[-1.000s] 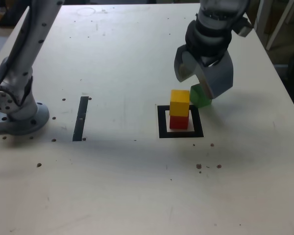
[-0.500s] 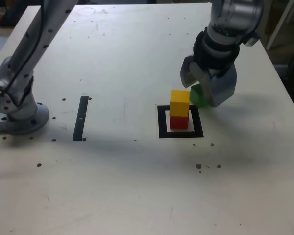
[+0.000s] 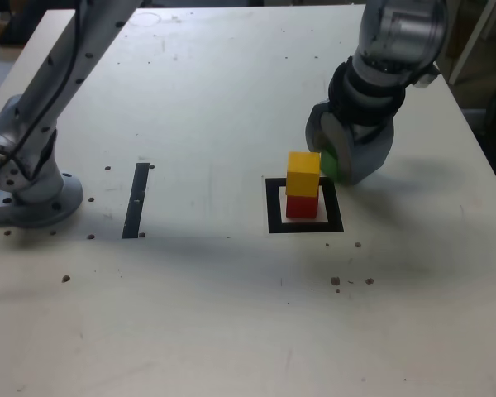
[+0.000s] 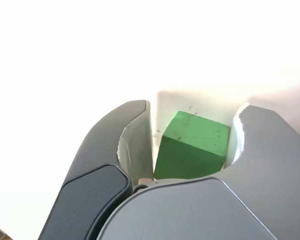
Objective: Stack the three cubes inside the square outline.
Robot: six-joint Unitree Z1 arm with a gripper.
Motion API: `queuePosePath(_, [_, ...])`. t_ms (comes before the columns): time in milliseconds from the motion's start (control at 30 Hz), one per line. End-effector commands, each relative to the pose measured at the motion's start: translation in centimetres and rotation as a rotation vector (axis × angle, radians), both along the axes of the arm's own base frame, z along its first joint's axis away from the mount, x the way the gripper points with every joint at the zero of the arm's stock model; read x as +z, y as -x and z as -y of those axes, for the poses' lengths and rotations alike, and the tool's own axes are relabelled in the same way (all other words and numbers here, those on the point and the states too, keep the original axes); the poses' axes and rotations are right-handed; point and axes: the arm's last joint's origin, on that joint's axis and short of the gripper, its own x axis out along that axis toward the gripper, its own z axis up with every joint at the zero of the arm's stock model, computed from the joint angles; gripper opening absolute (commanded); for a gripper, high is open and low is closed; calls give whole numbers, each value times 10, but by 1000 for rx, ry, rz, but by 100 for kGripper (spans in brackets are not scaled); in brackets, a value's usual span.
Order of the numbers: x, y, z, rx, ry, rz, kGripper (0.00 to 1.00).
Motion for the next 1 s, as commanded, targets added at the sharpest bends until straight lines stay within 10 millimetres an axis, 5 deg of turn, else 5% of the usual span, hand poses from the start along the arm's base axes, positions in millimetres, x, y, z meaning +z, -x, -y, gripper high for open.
queuePosePath(0, [-1,-1,0,4,0,-3,26])
queuePosePath(433, [14,-3,0,39,6,8,26])
queuePosePath(967, [104,15,-7,252,8,144,26])
